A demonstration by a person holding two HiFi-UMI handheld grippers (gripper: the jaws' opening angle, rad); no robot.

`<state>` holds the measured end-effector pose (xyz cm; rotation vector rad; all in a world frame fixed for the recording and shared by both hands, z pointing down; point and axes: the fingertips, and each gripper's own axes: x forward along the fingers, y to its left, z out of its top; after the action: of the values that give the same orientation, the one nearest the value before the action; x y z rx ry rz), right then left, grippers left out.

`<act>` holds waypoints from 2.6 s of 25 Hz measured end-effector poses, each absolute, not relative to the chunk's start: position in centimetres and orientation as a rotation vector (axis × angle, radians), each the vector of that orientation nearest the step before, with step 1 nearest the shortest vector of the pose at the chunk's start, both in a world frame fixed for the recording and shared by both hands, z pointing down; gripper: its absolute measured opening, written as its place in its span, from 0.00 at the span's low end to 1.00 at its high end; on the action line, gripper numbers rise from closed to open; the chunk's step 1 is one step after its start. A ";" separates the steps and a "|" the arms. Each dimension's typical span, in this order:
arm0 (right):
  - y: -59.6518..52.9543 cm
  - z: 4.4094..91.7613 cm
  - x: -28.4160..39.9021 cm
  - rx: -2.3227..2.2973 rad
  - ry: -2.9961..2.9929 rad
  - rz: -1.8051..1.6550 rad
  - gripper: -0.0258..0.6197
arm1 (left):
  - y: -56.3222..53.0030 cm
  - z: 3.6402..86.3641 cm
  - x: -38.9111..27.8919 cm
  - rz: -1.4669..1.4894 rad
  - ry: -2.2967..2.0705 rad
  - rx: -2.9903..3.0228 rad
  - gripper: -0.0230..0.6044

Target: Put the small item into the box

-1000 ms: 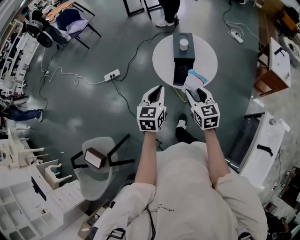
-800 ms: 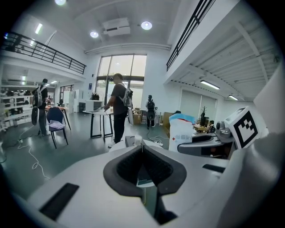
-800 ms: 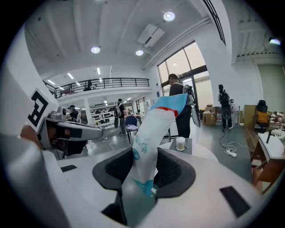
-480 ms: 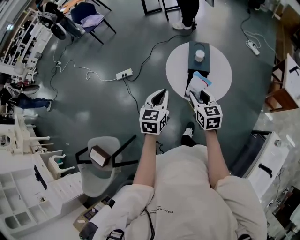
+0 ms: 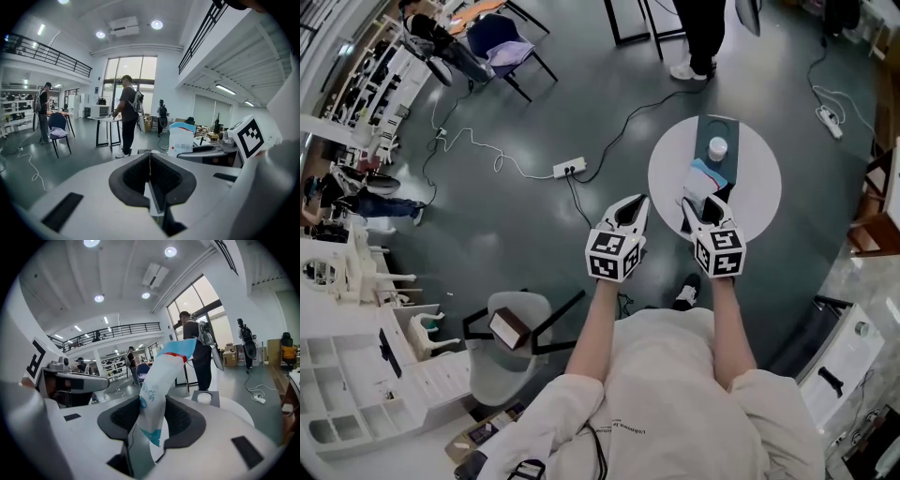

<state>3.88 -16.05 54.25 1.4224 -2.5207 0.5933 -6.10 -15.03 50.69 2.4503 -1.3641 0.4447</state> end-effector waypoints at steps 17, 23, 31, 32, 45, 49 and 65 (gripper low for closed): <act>-25.3 57.5 4.7 1.513 -2.391 0.687 0.33 | -23.6 54.7 -5.4 0.491 -1.188 2.447 0.07; -28.8 57.0 5.5 1.604 -2.329 0.690 0.33 | -28.9 53.9 -3.0 0.486 -1.052 2.525 0.07; -31.4 58.5 6.9 1.715 -2.201 0.725 0.33 | -32.9 55.0 -1.2 0.514 -0.881 2.574 0.07; -31.6 58.6 7.0 1.725 -2.188 0.726 0.33 | -33.2 55.2 -1.0 0.517 -0.862 2.579 0.07; -33.2 60.6 5.8 1.852 -2.061 0.784 0.33 | -36.3 56.9 -1.9 0.584 -0.679 2.628 0.07; -33.8 61.4 4.4 1.880 -2.041 0.807 0.33 | -37.0 57.6 -3.0 0.617 -0.632 2.645 0.07; -34.6 64.3 1.1 1.902 -1.928 0.870 0.33 | -37.7 60.8 -5.8 0.718 -0.495 2.637 0.07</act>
<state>1.12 -34.60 64.31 1.9025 -1.9279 0.8704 -5.78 -37.75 60.83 2.6368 -0.4947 0.7180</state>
